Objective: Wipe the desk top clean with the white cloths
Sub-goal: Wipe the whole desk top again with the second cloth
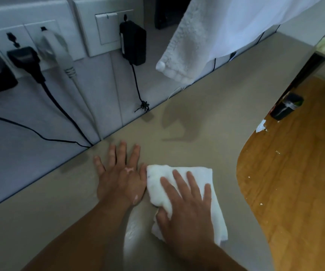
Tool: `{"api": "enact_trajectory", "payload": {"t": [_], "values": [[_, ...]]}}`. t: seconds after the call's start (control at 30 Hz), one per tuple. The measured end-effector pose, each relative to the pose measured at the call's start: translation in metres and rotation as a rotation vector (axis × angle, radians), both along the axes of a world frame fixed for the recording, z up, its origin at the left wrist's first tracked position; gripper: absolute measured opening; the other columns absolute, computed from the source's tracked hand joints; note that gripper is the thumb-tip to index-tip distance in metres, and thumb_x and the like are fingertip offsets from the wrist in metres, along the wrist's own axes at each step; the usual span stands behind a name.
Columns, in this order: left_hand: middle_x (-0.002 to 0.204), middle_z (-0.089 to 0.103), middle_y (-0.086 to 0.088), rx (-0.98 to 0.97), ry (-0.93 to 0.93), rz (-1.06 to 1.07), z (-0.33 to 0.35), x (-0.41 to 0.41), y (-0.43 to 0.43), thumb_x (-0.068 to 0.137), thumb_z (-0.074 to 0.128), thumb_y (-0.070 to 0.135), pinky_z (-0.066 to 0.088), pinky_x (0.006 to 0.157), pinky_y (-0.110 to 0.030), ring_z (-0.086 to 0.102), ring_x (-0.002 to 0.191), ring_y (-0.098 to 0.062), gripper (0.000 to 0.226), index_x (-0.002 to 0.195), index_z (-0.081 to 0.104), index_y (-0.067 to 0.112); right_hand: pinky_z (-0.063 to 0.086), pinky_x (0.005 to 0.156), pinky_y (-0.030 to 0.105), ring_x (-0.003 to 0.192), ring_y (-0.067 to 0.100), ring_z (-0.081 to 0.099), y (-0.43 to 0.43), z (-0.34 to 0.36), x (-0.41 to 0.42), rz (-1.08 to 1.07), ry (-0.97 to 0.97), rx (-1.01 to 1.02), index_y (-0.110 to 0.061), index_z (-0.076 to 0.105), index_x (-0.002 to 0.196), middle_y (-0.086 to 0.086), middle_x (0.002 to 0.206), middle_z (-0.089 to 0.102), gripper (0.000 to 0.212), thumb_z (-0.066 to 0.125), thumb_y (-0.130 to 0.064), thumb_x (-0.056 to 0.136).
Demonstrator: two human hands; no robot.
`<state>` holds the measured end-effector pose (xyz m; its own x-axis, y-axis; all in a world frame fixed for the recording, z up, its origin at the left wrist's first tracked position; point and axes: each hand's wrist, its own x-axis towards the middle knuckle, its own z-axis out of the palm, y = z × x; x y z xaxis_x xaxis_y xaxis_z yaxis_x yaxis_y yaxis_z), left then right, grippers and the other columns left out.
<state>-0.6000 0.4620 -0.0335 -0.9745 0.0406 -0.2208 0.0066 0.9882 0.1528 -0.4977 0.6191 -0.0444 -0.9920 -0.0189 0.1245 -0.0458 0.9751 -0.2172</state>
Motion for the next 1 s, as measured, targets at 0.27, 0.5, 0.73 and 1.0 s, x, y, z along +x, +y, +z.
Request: {"api": "enact_trajectory", "payload": {"t": [0.27,0.5,0.73,1.0], "values": [[0.173,-0.011,0.0,0.019,0.025,0.019,-0.002,-0.01,0.002,0.101,-0.003,0.057,-0.007,0.124,-0.062,-0.013,0.159,-0.028,0.062,0.161,-0.01,0.042,0.024,0.121,0.062,0.153,0.023,0.032,0.057,0.01,-0.074,0.292,-0.108,-0.026,-0.047,0.045,0.148,-0.012,0.163,0.039,0.064,0.051,-0.054,0.085],[0.172,-0.018,0.003,0.004,0.024,0.054,-0.004,-0.026,0.012,0.102,0.004,0.06,-0.013,0.124,-0.06,-0.02,0.158,-0.025,0.062,0.159,-0.016,0.045,0.011,0.125,0.058,0.155,0.017,0.019,0.067,0.018,-0.176,0.327,-0.191,-0.008,-0.049,0.04,0.151,-0.014,0.165,0.032,0.066,0.031,-0.062,0.086],[0.173,-0.013,0.008,-0.026,0.015,0.091,-0.005,-0.028,0.014,0.093,-0.007,0.064,-0.01,0.125,-0.057,-0.016,0.158,-0.022,0.067,0.158,-0.012,0.049,0.014,0.124,0.06,0.154,0.016,0.021,0.08,0.025,-0.257,0.314,-0.173,-0.024,-0.045,0.041,0.151,-0.011,0.166,0.031,0.058,0.043,-0.054,0.094],[0.171,-0.018,0.011,-0.058,0.007,0.11,-0.003,-0.029,0.014,0.093,-0.006,0.067,-0.011,0.126,-0.054,-0.021,0.157,-0.018,0.065,0.155,-0.018,0.052,0.019,0.117,0.068,0.147,0.024,0.032,0.119,0.02,-0.313,0.01,-0.119,-0.062,-0.04,0.048,0.142,-0.007,0.152,0.045,0.051,0.043,-0.054,0.094]]}}
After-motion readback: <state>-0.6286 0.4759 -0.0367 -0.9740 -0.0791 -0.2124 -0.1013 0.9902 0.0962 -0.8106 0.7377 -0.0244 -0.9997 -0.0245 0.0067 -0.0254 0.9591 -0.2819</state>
